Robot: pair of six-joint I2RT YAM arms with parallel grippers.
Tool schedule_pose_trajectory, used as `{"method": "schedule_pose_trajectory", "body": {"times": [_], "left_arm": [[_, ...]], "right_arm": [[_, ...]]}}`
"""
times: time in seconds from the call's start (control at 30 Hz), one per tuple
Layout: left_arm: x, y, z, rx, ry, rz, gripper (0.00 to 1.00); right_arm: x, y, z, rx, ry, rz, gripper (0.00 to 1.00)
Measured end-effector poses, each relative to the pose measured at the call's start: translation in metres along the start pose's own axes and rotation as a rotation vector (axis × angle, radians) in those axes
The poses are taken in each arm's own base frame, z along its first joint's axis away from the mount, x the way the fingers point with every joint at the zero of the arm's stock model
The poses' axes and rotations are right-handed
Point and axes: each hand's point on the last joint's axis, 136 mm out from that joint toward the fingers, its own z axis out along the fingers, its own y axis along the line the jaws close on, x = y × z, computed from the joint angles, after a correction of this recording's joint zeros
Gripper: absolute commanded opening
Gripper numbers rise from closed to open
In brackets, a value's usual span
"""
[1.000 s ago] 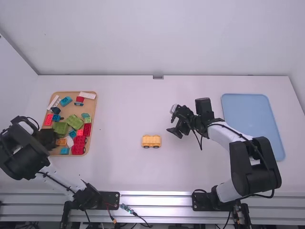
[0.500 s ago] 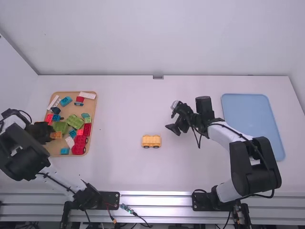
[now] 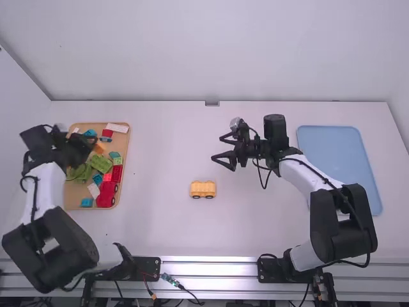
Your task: Assemble lego blocks to make yellow taxi
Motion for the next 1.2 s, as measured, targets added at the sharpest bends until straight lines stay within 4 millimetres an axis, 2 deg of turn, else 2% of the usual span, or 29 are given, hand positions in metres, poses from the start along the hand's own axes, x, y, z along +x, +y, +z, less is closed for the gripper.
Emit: {"method": "schedule_pose_trajectory", "body": {"times": [0.03,0.07,0.1,0.13,0.23,0.27,0.37,0.4,0.5,0.63,0.73,0.97,1.07,1.2], "left_arm": [[0.01,-0.023,0.002,0.059,0.005,0.075,0.02],[0.019,-0.037,0.003,0.096,0.011,0.122,0.01],[0.039,-0.07,0.005,0.185,0.024,0.223,0.02],[0.046,-0.08,0.006,0.215,0.028,0.254,0.01],[0.09,-0.137,0.007,0.411,0.063,0.436,0.01],[0.092,-0.139,0.007,0.419,0.065,0.443,0.02],[0.142,-0.182,0.002,0.607,0.145,0.57,0.01],[0.147,-0.185,0.001,0.624,0.152,0.582,0.01],[0.176,-0.215,-0.008,0.755,0.19,0.66,0.01],[0.202,-0.241,-0.02,0.912,0.225,0.732,0.01],[0.217,-0.251,-0.028,0.994,0.258,0.763,0.01],[0.231,-0.255,-0.034,1.077,0.315,0.784,0.01],[0.236,-0.257,-0.038,1.116,0.333,0.797,0.01],[0.24,-0.257,-0.041,1.133,0.353,0.799,0.01]], "right_arm": [[-0.005,0.006,0.0,-0.04,-0.02,0.011,0.99],[-0.008,0.01,0.0,-0.061,-0.029,0.019,0.99],[-0.013,0.019,-0.001,-0.116,-0.048,0.032,0.99],[-0.014,0.021,-0.002,-0.132,-0.052,0.038,0.99],[-0.02,0.035,-0.003,-0.212,-0.068,0.061,0.99],[-0.021,0.036,-0.003,-0.218,-0.069,0.063,0.99],[-0.026,0.053,0.001,-0.302,-0.071,0.068,1.0],[-0.026,0.056,0.001,-0.316,-0.07,0.065,1.0],[-0.029,0.079,0.007,-0.417,-0.063,0.043,1.0],[-0.028,0.093,0.013,-0.473,-0.048,0.042,0.96],[-0.028,0.098,0.013,-0.499,-0.046,0.04,0.94],[-0.03,0.097,0.011,-0.5,-0.051,0.034,0.91],[-0.029,0.093,0.014,-0.471,-0.05,0.039,0.96],[-0.03,0.086,0.017,-0.429,-0.052,0.033,0.98]]}}
